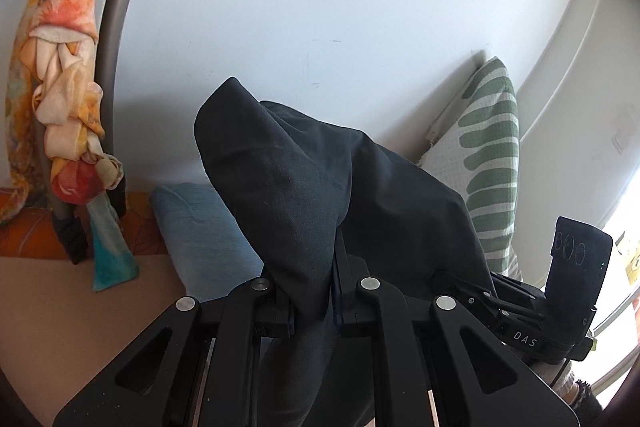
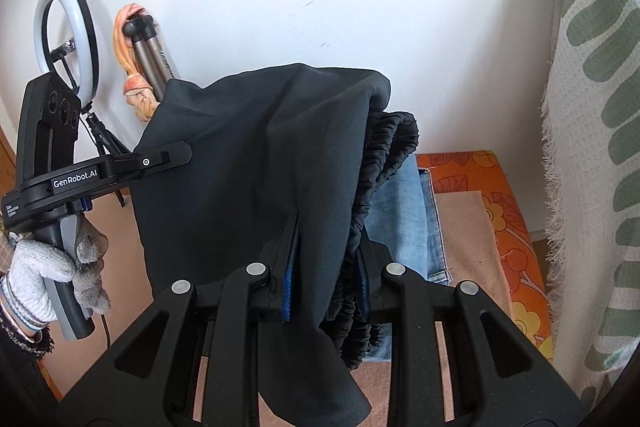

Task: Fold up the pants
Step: 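Carry the lifted pants with both grippers onto the folded blue jeans, then open both grippers and release the pants on top of the jeans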

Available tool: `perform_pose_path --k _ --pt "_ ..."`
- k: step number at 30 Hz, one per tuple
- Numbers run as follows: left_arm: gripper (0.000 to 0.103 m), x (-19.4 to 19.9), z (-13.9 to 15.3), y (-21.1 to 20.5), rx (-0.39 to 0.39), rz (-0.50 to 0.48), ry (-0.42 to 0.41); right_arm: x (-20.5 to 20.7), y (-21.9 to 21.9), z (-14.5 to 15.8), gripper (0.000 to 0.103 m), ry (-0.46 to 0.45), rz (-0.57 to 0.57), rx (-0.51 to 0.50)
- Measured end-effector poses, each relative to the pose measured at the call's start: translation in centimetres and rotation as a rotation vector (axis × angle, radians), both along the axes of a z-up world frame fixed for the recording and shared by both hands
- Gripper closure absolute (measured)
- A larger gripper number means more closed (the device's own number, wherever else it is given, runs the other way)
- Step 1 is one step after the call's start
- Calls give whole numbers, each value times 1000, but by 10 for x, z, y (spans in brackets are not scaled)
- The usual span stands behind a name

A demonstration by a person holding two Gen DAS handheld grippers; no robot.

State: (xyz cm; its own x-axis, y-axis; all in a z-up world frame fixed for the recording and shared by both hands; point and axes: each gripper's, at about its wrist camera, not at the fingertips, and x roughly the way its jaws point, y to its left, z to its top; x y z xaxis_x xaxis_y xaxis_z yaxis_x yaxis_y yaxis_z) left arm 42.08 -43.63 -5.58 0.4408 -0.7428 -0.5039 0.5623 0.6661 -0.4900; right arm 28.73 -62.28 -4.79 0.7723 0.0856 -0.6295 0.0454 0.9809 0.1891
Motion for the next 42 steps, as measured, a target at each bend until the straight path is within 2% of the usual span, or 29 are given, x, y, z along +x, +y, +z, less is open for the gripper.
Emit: perform_pose_path --k 4,9,13,15,16,17,19,21,26,31,39,42 --pt "92 6 -13 -4 18 10 11 16 -11 -17 78 34 10 16" --pt "92 8 -20 -9 80 28 -6 22 -22 -33 78 71 11 52" --pt "86 13 -22 -7 116 51 10 27 -25 -38 74 107 -8 39" --pt "76 10 -20 -10 152 50 -2 27 -26 -37 72 116 -30 28" --pt "61 9 -20 -11 173 53 -4 26 -27 -37 70 123 -46 21" --pt "52 8 -18 -13 182 57 -10 25 -29 -36 67 127 -60 20" --pt "51 7 -17 -9 187 69 -23 22 -31 -33 60 125 -82 20" --pt "46 7 -14 -6 190 81 -23 17 -32 -29 47 122 -103 10" --pt "46 0 -6 3 184 81 -12 5 -26 -17 43 116 -120 -23" --pt "39 -25 10 14 171 65 -38 -13 -14 0 32 90 -133 -41" --pt "37 -62 34 39 158 74 -49 -49 15 30 18 47 -146 -99" --pt "37 -82 44 49 158 75 -62 -63 24 41 16 30 -154 -115"
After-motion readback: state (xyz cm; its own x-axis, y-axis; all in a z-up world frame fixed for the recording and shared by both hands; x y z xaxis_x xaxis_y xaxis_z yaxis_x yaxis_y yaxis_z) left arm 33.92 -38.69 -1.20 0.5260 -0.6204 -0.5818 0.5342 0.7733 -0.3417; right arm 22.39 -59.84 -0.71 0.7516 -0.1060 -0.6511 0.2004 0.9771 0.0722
